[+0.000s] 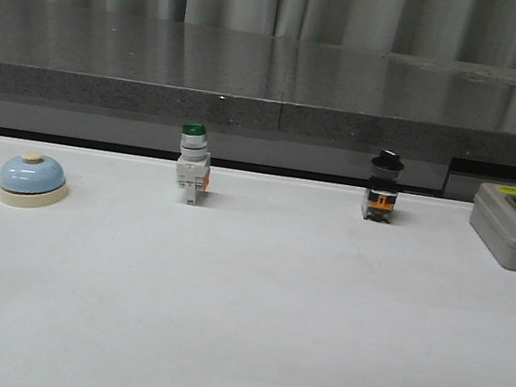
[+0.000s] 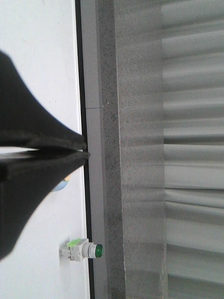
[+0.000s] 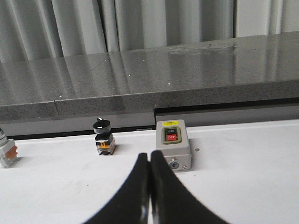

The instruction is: Place and press bell with both arms

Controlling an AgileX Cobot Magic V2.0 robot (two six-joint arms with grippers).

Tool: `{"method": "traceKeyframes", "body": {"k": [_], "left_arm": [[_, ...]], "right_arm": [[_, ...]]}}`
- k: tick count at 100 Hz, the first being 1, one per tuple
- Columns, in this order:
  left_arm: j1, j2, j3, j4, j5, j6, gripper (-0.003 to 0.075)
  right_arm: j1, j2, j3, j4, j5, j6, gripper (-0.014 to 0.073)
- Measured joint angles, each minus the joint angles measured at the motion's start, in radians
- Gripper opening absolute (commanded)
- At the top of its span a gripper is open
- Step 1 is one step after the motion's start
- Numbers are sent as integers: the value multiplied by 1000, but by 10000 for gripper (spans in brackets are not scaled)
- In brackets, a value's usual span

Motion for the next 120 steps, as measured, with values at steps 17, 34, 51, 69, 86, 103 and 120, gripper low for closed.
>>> {"method": "traceKeyframes", "body": {"k": [17, 34, 51, 69, 86, 103, 120], "left_arm": [[0, 0, 0, 0, 0, 0, -20], [0, 0, 0, 0, 0, 0, -20], [0, 0, 0, 0, 0, 0, -20], [0, 0, -20, -13, 60, 0, -20], [0, 79, -175, -28, 149, 0, -20], [0, 254, -394, -30, 257, 0, -20], [0, 466, -588, -30, 416, 0, -20]], "right_arm": [[0, 0, 0, 0, 0, 0, -60], [0, 0, 0, 0, 0, 0, -60], [0, 0, 0, 0, 0, 0, -60], [0, 0, 0, 0, 0, 0, -60], [0, 0, 0, 0, 0, 0, -60], [0, 0, 0, 0, 0, 0, -60], [0, 0, 0, 0, 0, 0, -60]]}}
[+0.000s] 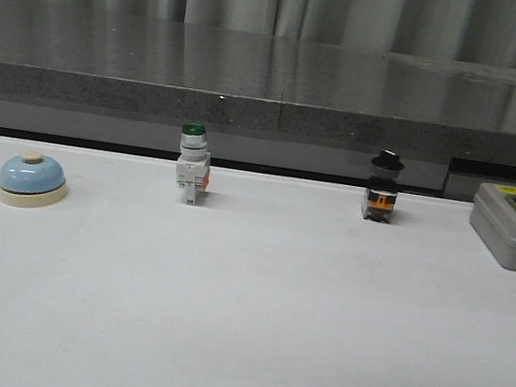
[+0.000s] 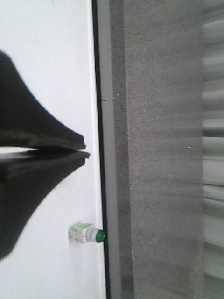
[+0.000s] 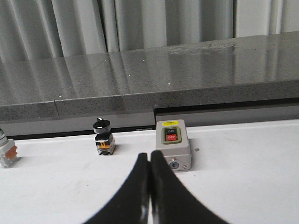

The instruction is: Place and press bell with both arms

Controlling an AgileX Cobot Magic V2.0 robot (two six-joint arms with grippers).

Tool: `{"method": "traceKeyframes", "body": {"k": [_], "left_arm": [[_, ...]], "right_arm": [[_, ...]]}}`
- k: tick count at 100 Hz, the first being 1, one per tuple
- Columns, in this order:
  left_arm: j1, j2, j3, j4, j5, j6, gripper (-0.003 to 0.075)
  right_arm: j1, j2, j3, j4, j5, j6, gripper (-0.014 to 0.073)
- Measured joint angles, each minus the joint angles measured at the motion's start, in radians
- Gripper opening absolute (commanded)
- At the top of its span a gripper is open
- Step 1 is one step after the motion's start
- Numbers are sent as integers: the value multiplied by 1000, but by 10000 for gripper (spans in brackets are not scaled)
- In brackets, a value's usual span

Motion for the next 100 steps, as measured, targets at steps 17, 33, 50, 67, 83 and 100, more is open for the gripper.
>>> {"method": "traceKeyframes", "body": {"k": [17, 33, 50, 67, 83, 100], "left_arm": [[0, 206, -139, 0, 123, 0, -20], [0, 351, -196, -7, 179, 0, -20], [0, 455, -202, -9, 195, 0, -20], [0, 507, -202, -11, 204, 0, 14], [0, 512, -202, -11, 204, 4, 304], [0, 512, -202, -11, 209, 17, 706]], "right_arm": [[0, 0, 0, 0, 0, 0, -60], [0, 0, 0, 0, 0, 0, -60], [0, 0, 0, 0, 0, 0, -60], [0, 0, 0, 0, 0, 0, -60], [0, 0, 0, 0, 0, 0, -60], [0, 0, 0, 0, 0, 0, -60]]}}
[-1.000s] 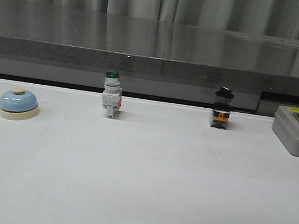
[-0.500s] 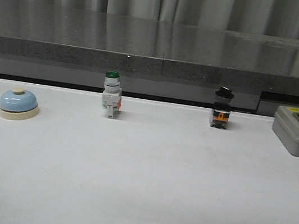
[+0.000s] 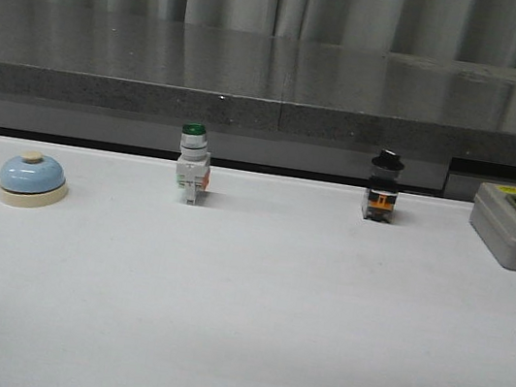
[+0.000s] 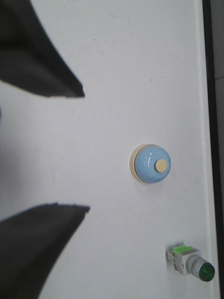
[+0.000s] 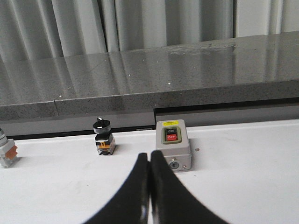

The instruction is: Place and press bell with both arms

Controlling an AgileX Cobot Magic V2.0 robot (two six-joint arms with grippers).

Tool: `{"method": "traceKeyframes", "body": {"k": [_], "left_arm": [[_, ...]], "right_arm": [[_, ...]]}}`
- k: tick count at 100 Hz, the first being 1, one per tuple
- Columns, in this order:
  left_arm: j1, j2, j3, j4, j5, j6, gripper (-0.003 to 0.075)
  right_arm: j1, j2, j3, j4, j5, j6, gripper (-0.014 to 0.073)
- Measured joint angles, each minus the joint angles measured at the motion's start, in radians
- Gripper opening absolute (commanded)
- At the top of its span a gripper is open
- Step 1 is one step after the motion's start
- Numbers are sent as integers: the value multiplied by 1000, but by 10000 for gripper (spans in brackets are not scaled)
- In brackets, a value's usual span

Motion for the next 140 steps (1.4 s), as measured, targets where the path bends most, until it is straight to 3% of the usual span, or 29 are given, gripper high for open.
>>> {"method": "traceKeyframes", "body": {"k": [17, 47, 105, 140], "left_arm": [[0, 0, 0, 0, 2, 2, 644], [-5, 82, -58, -42, 2, 4, 641], [-53, 626, -434, -33, -32, 8, 641], [-53, 847, -553, -12, -45, 8, 641]], "right_arm": [[0, 0, 0, 0, 0, 0, -60], [0, 0, 0, 0, 0, 0, -60], [0, 0, 0, 0, 0, 0, -60], [0, 0, 0, 0, 0, 0, -60]]}}
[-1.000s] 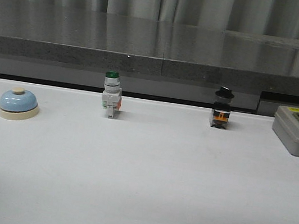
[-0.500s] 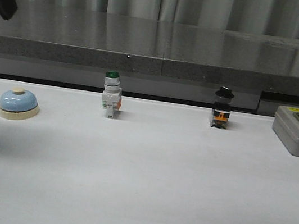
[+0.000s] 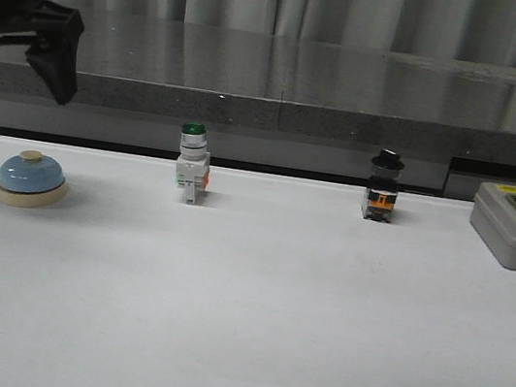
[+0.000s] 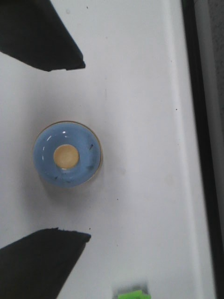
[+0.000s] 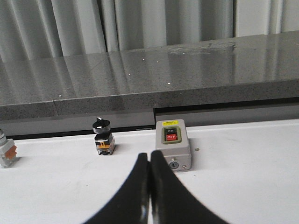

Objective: Place and press bell with both arms
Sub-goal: 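Lower the left gripper over the blue bell and close on it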

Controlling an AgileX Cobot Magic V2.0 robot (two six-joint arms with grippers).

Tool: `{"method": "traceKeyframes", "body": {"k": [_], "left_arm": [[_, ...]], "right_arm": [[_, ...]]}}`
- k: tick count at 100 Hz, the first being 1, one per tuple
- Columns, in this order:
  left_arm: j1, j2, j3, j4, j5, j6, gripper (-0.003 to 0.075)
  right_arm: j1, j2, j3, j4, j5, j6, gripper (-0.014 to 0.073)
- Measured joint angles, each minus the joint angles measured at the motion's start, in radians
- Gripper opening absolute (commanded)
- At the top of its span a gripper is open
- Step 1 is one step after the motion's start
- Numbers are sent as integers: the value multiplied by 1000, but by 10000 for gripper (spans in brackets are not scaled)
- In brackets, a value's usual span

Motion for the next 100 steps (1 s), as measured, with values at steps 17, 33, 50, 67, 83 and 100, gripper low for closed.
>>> {"method": "traceKeyframes", "body": {"k": [17, 33, 50, 67, 83, 100], "left_arm": [[0, 79, -6, 0, -12, 0, 641], [0, 142, -6, 0, -16, 0, 641], [0, 185, -6, 0, -37, 0, 641], [0, 209, -7, 0, -44, 0, 640], [0, 209, -8, 0, -52, 0, 628], [0, 209, -8, 0, -52, 0, 541]], "right_arm": [[0, 0, 0, 0, 0, 0, -60], [0, 0, 0, 0, 0, 0, -60], [0, 0, 0, 0, 0, 0, -60], [0, 0, 0, 0, 0, 0, -60], [0, 0, 0, 0, 0, 0, -60], [0, 0, 0, 0, 0, 0, -60]]}}
